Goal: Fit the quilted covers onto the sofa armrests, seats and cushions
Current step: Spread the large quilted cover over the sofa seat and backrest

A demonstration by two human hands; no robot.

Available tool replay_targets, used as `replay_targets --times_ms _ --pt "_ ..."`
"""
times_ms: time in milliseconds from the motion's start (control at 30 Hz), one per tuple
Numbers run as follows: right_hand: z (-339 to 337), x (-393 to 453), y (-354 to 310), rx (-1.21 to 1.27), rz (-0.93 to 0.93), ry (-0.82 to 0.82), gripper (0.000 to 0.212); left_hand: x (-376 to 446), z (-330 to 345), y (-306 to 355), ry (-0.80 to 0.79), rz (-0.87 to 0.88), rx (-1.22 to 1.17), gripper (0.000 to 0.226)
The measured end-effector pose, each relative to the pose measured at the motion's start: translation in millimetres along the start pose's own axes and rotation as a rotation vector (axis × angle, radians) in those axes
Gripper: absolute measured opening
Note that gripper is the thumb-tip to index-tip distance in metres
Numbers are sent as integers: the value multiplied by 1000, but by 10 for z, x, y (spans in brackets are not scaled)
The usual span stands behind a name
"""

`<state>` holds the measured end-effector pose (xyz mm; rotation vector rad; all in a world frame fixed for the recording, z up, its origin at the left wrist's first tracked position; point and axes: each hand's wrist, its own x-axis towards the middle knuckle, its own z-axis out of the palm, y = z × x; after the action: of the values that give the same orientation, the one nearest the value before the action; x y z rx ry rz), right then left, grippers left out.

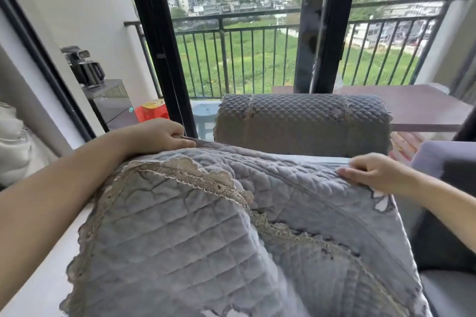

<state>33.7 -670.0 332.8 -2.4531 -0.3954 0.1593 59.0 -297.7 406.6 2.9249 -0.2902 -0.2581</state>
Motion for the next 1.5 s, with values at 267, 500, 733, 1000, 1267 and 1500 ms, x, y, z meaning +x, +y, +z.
replay_targets --times_ms 267,500,733,1000,1267,1500 --pt "-766 787 -690 -388 -121 556 60 -140 59 -35 126 83 -172 35" --pt "695 1460 -426 -461 55 -93 57 -358 238 -668 163 -133 -183 30" --pt "1779 1547 -1142 -331 -83 -323 54 -1214 809 -1793 123 -426 -220 35" --pt "2629 1476 -1848 -383 -174 -416 50 -1556 1276 -2160 -256 -747 68 19" --pt "2531 1411 -1713 -431 -234 -297 43 -579 1590 -1143 -185 -412 -143 41" --pt "2052 1242 -1457 -655 -270 -342 45 -307 1623 -749 -112 -220 -218 45"
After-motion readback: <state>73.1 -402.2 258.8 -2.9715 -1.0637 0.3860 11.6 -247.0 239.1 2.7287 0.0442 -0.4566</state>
